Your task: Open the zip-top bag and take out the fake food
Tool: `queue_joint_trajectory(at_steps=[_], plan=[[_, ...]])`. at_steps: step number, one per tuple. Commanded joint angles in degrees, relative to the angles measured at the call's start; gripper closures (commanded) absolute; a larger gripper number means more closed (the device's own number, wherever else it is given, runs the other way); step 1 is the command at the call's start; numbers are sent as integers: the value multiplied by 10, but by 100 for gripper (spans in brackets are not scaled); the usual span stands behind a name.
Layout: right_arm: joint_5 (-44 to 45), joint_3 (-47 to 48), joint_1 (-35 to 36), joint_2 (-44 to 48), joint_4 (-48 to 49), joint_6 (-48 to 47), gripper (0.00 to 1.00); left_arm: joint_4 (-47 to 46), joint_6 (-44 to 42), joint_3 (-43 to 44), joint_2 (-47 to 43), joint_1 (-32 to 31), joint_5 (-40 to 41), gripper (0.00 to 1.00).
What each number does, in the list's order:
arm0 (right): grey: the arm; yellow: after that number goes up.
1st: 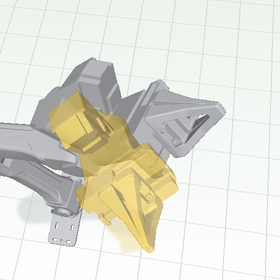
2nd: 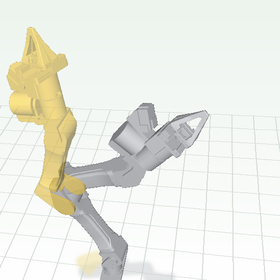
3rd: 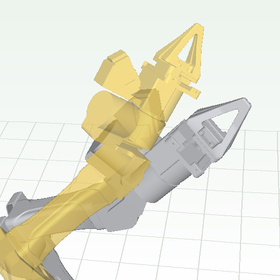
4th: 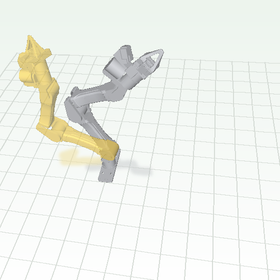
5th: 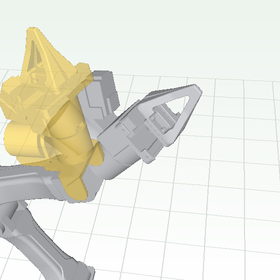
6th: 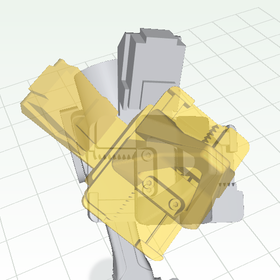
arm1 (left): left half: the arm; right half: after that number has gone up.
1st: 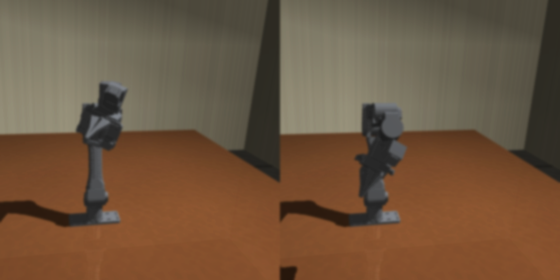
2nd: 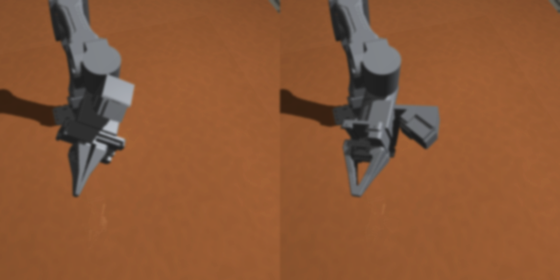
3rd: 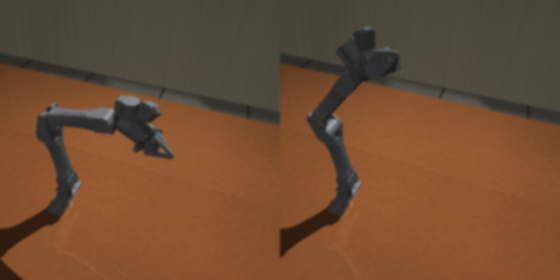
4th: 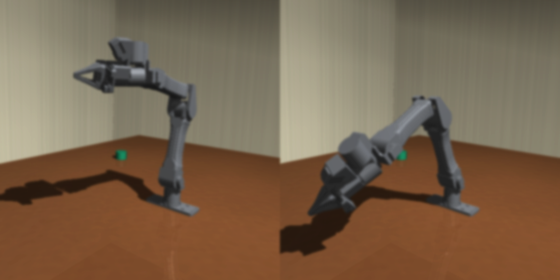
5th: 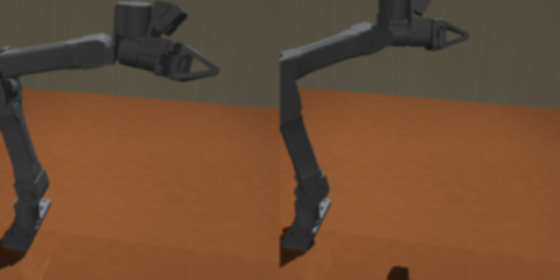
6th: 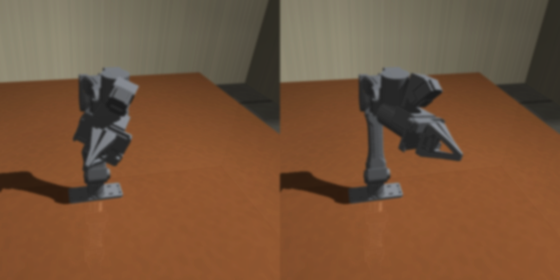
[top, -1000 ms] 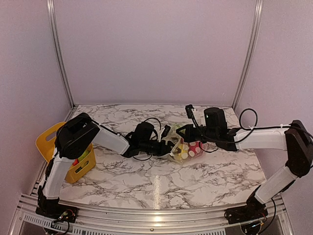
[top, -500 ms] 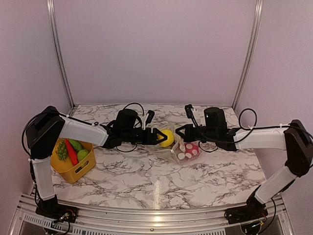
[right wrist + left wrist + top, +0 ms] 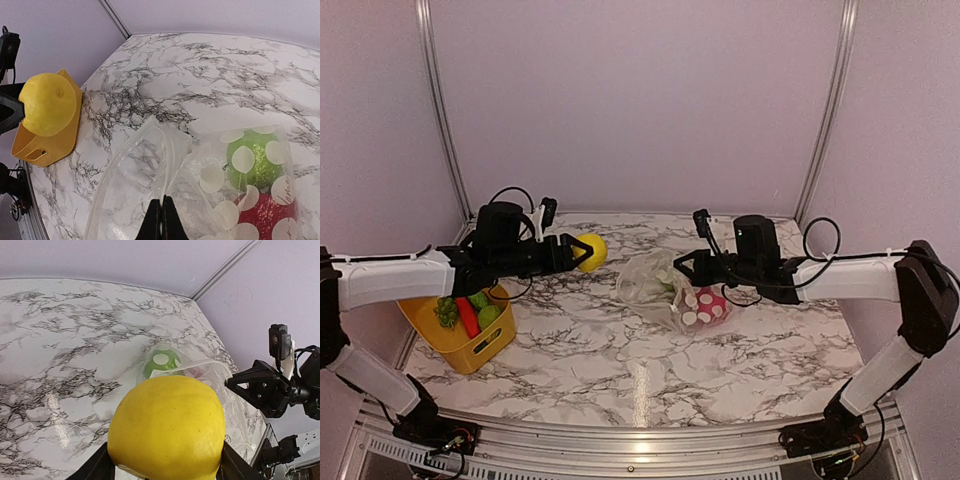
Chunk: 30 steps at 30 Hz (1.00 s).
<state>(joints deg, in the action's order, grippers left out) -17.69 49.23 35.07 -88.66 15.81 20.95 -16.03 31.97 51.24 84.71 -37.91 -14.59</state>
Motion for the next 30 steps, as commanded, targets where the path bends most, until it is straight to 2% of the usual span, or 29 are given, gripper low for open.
queue_joint_trajectory(at_steps=[1, 9, 15, 18, 22, 30], plan=[[-12, 21, -5, -13, 11, -7, 100, 151, 7, -30, -91, 40, 81, 42], [-27, 17, -5, -29, 39, -1, 100, 496, 49, -10, -241, 82, 254, 43], [-54, 21, -5, -54, 67, 10, 100, 662, 94, -7, -278, 95, 342, 44], [-63, 21, -5, -64, 79, 13, 100, 712, 116, -19, -287, 95, 367, 44], [-78, 23, -5, -76, 90, 17, 100, 749, 123, -36, -311, 95, 391, 38], [-96, 33, -5, -82, 95, 21, 100, 759, 123, -55, -301, 95, 378, 31]])
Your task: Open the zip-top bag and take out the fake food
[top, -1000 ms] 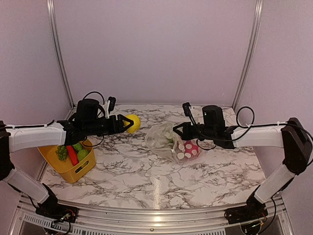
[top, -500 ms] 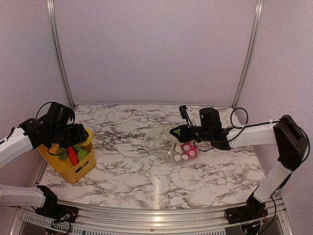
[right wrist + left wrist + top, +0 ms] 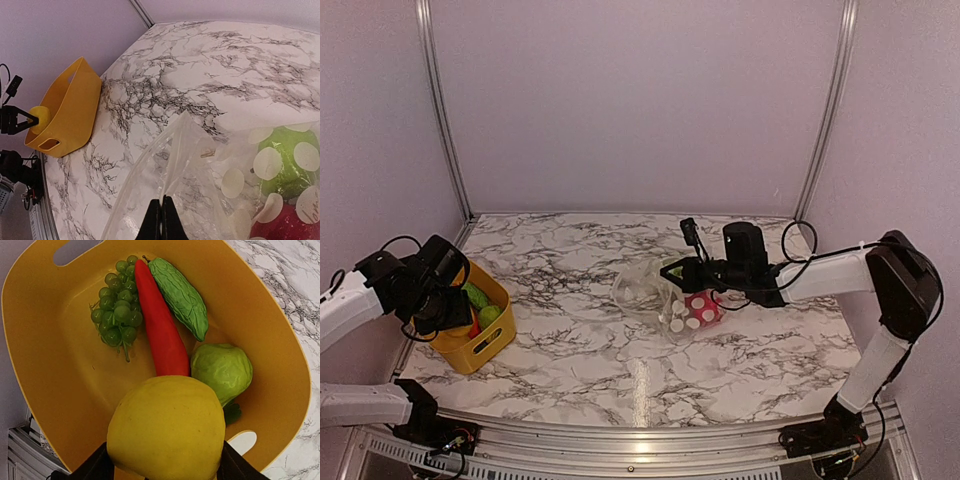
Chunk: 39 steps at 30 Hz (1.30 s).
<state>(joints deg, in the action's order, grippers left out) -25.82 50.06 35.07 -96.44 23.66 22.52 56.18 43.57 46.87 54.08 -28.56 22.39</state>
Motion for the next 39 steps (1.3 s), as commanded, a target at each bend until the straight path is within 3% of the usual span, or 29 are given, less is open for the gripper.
queue_joint_trajectory(at_steps=[1, 4, 10, 16, 21, 27, 33, 39], plan=[[-15, 26, -5, -3, 15, 4, 100, 37, 6, -13, 6, 2, 9, 30], [-16, 29, -5, 0, 10, 2, 100, 41, 10, -14, 4, 1, 13, 24], [-18, 34, -5, 1, 3, -1, 100, 41, 5, -4, 5, 2, 10, 3], [-33, 43, -5, -5, 6, 2, 100, -22, -43, 28, -26, 1, -29, 1], [-40, 59, -2, -2, 3, 1, 100, -153, -78, 27, -58, 2, -96, 1], [-42, 70, 6, -1, 3, 4, 100, -357, -95, -25, -32, -8, -218, 1], [-36, 89, 29, -6, -2, 7, 100, -588, -74, -62, 64, -56, -282, 2], [-22, 115, 57, -16, -8, 11, 100, -750, -55, -56, 193, -109, -310, 17]])
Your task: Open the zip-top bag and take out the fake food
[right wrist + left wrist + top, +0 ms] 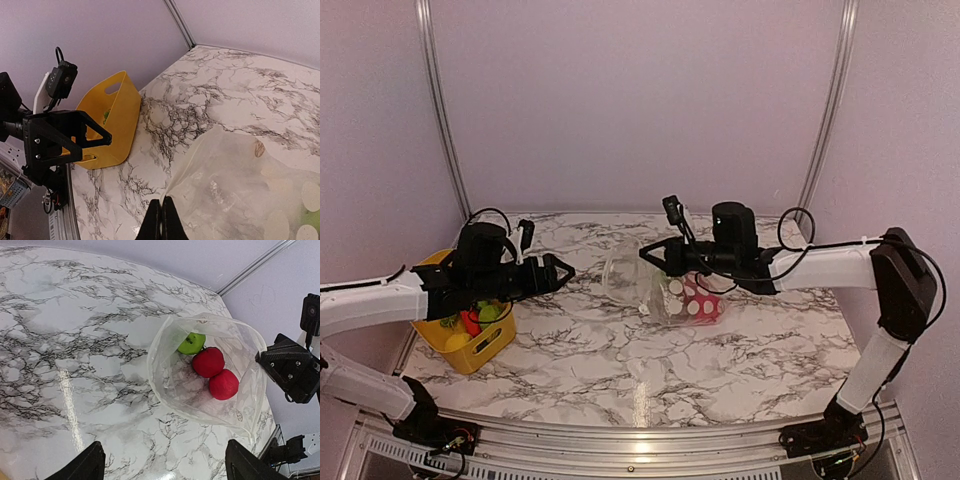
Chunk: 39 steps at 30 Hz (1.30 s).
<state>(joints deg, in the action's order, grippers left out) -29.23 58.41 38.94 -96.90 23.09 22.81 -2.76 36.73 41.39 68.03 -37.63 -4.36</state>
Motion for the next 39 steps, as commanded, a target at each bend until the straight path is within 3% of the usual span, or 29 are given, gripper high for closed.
queue_joint_trajectory(at_steps=[1, 7, 14, 21, 23, 27, 30, 35, 39], plan=[[13, 38, 22, -12, -3, 9, 100, -183, 21, 1, 70, -20, -52, 20], [20, 65, 43, -22, -4, 17, 100, -273, 47, 31, 162, -24, -91, 36], [-1, 117, 72, -62, 11, 40, 100, -379, 79, 76, 295, -34, -157, 41], [-19, 111, 77, -61, 28, 46, 100, -376, 93, 111, 387, -40, -166, 44], [-15, 96, 68, -49, 19, 39, 93, -384, 101, 109, 402, -40, -167, 44], [-16, 25, 23, -3, 27, 44, 65, -405, 112, 97, 419, -40, -166, 44], [-11, -18, -16, 27, 13, 38, 53, -423, 118, 90, 426, -40, -167, 43], [9, -54, -79, 41, -33, 12, 44, -447, 125, 87, 440, -40, -171, 41], [3, -60, -128, 17, -50, -1, 43, -471, 132, 86, 455, -40, -182, 37]])
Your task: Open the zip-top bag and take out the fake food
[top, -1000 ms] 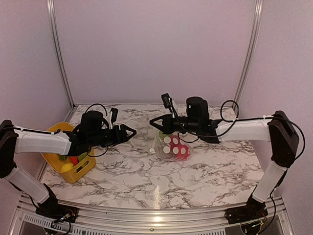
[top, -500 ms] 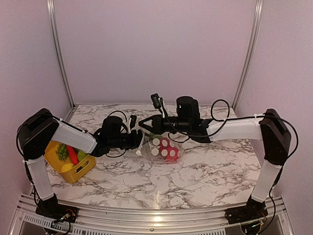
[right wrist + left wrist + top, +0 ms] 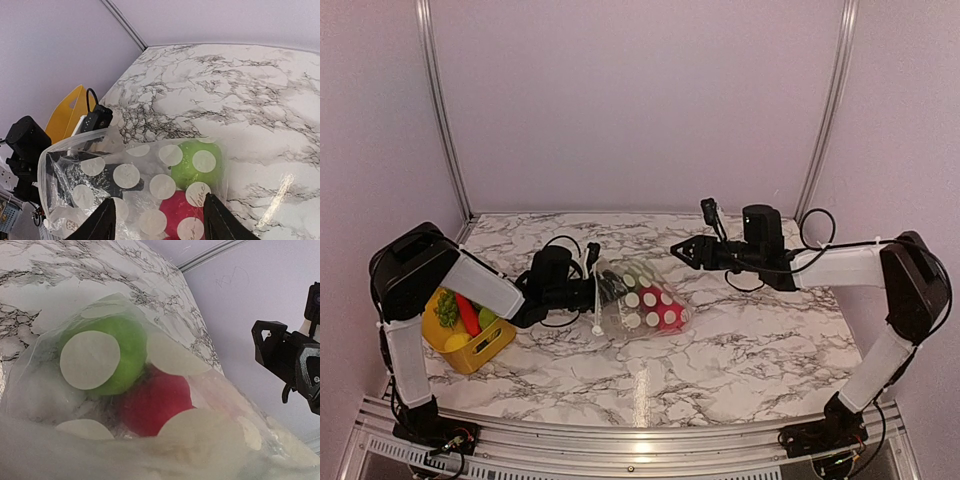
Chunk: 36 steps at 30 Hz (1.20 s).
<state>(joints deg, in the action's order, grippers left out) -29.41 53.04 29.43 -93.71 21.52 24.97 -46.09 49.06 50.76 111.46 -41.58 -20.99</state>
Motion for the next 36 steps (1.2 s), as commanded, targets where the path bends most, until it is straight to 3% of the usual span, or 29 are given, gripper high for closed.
queue_joint_trajectory(at_steps=[1, 8, 13, 19, 28, 32, 36], plan=[[-2, -6, -40, -21, -36, -28, 42, -40, 10, -7, 24, -1, -17, 36], [-79, 27, -52, -94, -34, -30, 41, -67, 22, -6, 52, -1, -28, 35], [-114, 38, -52, -134, 6, 2, 33, -85, 30, 0, 76, -1, -37, 33], [-139, 68, -48, -180, 27, 25, 33, -88, 32, 14, 99, -1, -42, 32], [-165, 110, -32, -228, 6, 24, 43, -85, 32, 36, 116, -1, -47, 24], [-170, 112, -24, -233, 4, 24, 57, -83, 33, 46, 124, -1, -50, 21], [-171, 107, -17, -225, 11, 32, 80, -82, 33, 55, 133, -2, -53, 17]])
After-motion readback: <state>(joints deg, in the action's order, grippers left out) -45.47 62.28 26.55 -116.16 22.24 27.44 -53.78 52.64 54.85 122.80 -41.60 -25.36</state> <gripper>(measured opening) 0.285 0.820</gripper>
